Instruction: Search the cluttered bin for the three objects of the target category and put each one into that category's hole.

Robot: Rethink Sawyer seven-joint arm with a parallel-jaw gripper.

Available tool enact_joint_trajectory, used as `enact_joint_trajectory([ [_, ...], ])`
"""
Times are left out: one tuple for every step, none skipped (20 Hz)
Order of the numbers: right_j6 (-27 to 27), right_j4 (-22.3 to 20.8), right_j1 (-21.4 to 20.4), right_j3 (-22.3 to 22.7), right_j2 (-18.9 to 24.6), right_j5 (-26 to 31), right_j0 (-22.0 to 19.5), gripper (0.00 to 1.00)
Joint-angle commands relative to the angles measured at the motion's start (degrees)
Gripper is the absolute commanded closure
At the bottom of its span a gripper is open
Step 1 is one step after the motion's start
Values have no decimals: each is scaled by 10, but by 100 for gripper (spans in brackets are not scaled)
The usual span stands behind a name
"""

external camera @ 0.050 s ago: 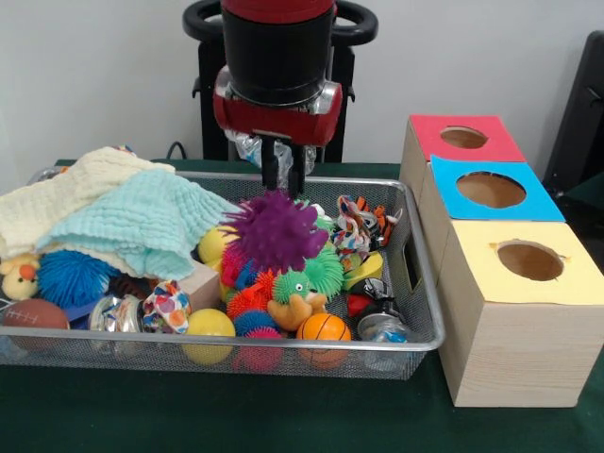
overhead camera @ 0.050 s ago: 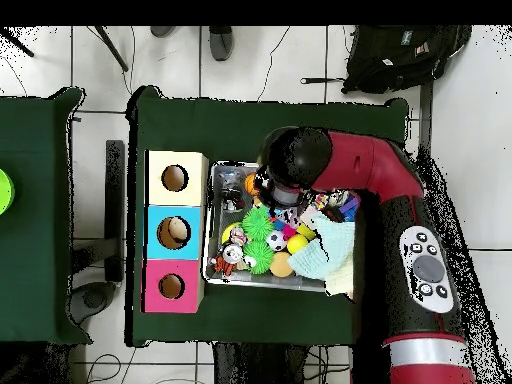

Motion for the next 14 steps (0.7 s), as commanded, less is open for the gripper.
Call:
enact_joint_trajectory([
  [-377, -70, 46, -65, 134, 90, -29, 100],
  [-389, -76, 47, -70, 136, 95, -28, 100],
  [-404, -87, 47, -74, 136, 100, -23, 100],
  [-410, -90, 47, -79, 135, 104, -21, 100],
  [-415, -94, 45, -76, 133, 101, -18, 100],
  [-417, -95, 44, -78, 132, 102, -17, 100],
  [-420, -96, 44, -76, 131, 98, -17, 100],
  [-421, -94, 46, -79, 130, 101, -17, 100],
  [-418, -91, 47, -76, 129, 100, -17, 100],
  [-420, -89, 48, -77, 129, 100, -18, 100],
  [-416, -84, 49, -73, 129, 101, -19, 100],
  [-416, -81, 52, -74, 130, 104, -20, 100],
  [-417, -79, 54, -75, 132, 107, -21, 100],
  [-416, -78, 55, -77, 132, 109, -22, 100],
])
